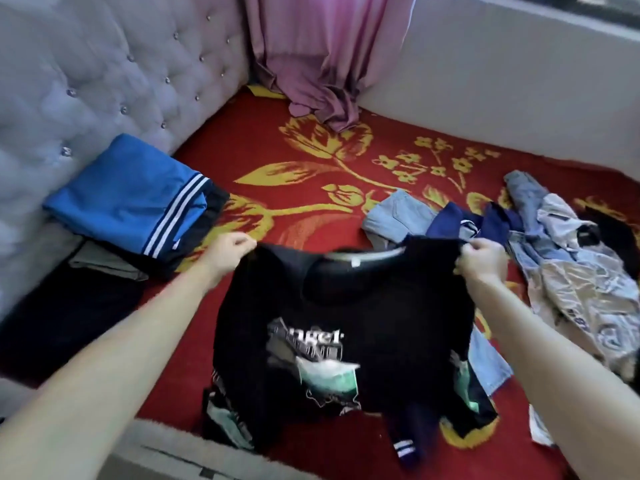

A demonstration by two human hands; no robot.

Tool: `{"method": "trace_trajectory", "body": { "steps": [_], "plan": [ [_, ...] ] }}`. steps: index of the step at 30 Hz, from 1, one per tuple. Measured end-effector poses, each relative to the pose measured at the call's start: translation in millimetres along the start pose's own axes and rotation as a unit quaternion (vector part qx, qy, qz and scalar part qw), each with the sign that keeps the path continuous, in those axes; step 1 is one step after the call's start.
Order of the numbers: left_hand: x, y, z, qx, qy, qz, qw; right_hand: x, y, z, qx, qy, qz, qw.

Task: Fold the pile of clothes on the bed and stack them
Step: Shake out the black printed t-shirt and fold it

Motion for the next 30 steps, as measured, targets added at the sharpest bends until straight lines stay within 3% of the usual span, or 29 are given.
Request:
{"method": "trace_trajectory", "body": {
  "steps": [2,3,6,8,12,15,21,30],
  "plan": [
    [54.6,-45.2,-9.1,0.126,0.12,0.06,0.983,-40.7,-29.8,-15.7,0.106,-0.159,0.012,0.981],
    [75.5,-63.3,-9.2,0.13,0.165,0.087,0.974,-56.7,-35.6,-17.5,0.11,-0.175,-0.026,0.978],
    [79.2,-81.9,17.6,0.031,0.092,0.113,0.989,-64.9,-19.5,9.3,0.02,-0.125,-0.152,0.98],
    [30.5,-62.4,52.5,-0.027,0.032,0.061,0.997,-27.1,9.4,47.4,-0.049,-0.102,-0.169,0.979],
    [-117.6,25.2,120.3,-0.078,-0.045,-0.196,0.977,103.5,80.7,118.2,-0.176,0.015,-0.041,0.983],
    [-177.1,75.4,142.5,-0.091,-0.061,-0.312,0.944,174.6,116.0,136.9,-0.225,0.078,0.031,0.971],
    [-198.7,84.6,170.1,-0.051,-0.032,-0.373,0.926,213.4,93.0,139.6,-0.223,0.093,0.111,0.964],
    [-191.8,56.2,209.7,0.059,0.207,-0.453,0.865,223.4,45.6,141.7,-0.221,-0.008,0.173,0.96]
  ]
}}
Point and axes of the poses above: each hand's wrist, its own y-axis away from the middle knuckle, its own z-axis out of the palm, x = y × z, the point moved 2 cm from there along -y, towards the middle knuckle, and after that the axes turned 7 degrees about y, right-handed, at the moved point
